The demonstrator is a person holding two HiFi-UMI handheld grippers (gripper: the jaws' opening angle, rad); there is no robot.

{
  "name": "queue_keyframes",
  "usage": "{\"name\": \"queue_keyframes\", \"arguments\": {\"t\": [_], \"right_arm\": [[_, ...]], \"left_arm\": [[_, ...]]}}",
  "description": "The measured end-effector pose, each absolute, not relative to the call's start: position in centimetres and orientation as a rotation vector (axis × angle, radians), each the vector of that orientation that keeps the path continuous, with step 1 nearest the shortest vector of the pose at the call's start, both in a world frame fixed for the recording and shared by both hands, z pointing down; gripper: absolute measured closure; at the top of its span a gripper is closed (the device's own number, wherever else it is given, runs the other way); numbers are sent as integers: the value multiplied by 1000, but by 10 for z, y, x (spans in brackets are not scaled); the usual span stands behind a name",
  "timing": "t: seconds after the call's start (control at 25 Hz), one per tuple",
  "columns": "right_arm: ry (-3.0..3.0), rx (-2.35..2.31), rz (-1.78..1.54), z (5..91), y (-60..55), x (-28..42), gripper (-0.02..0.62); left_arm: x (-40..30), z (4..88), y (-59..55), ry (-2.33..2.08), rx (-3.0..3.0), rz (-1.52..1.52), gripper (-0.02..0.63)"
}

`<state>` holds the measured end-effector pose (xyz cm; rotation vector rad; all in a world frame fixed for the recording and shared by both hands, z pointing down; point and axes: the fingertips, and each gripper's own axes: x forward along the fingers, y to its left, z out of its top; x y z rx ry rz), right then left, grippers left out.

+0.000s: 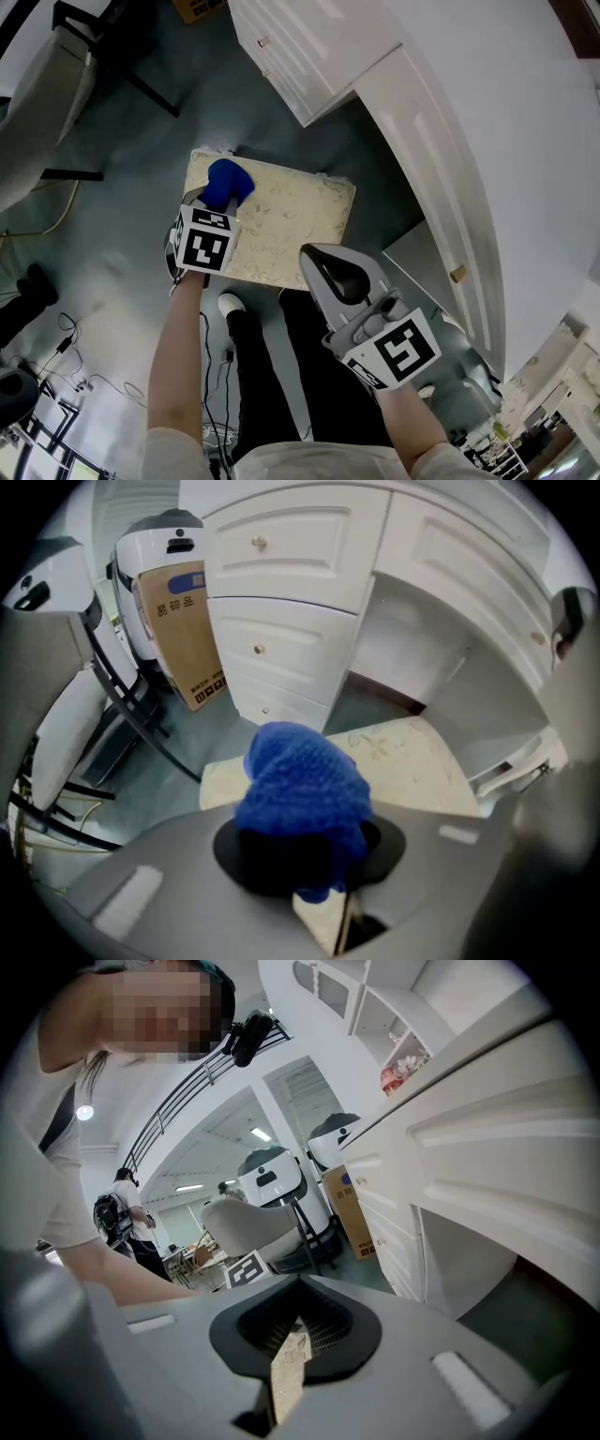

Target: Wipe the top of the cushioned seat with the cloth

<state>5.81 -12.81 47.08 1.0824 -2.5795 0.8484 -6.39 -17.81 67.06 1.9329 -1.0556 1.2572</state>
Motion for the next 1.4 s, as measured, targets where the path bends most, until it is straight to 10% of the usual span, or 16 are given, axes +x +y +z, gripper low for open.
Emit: {"name": "queue_keyframes", "arguments": {"t": [1.4], "right_arm": [[-2478,1363,897,468,-102,162,597]], "left_arm": [[133,676,-135,-771,2092,1319,532]]}}
